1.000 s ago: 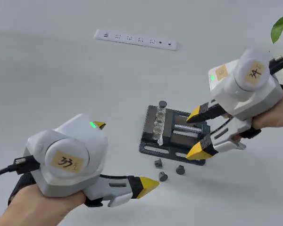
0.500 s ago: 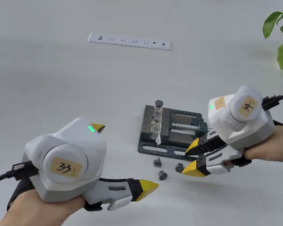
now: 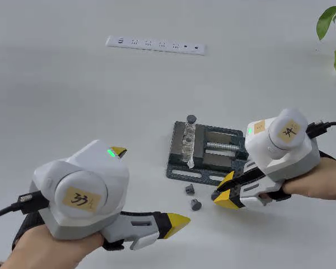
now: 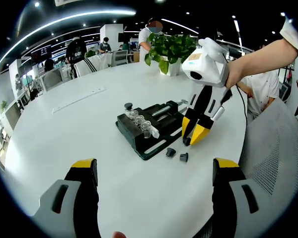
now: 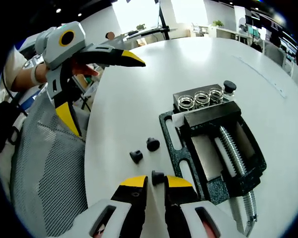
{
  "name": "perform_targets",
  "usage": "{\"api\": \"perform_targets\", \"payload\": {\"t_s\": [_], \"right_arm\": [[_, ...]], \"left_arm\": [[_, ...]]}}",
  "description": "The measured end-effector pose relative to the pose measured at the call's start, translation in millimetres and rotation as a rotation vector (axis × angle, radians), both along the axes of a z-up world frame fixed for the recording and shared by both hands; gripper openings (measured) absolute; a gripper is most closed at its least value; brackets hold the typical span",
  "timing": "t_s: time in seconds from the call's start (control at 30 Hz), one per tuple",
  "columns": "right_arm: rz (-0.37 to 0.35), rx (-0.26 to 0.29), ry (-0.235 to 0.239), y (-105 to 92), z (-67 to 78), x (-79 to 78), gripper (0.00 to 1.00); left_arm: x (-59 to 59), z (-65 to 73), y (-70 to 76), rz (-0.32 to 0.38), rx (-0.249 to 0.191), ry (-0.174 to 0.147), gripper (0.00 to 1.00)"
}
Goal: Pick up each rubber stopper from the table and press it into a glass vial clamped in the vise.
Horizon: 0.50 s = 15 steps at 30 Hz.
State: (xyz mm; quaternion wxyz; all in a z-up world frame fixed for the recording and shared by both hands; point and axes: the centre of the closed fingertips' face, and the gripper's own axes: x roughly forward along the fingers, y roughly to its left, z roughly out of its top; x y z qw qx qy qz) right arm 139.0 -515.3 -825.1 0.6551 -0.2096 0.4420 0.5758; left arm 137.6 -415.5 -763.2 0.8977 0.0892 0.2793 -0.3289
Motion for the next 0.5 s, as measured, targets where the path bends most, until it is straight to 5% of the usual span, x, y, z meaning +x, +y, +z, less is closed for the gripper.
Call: {"api": "perform_targets", "payload": {"t_s": [0.2,0.5], "right_arm": [[-0.046,0.014,0.019,2.1,-1.1,0.0,0.06],[-0.144,0.026,0.071,0.3,-1.3,0.1,0.05]], "left_arm": [[-0.8,0.0,-5.1,-0.009,-0.005,-0.006,0.96],[7.2,12.1,-15.7,-0.026,-0.038,-0.06,0.95]]}}
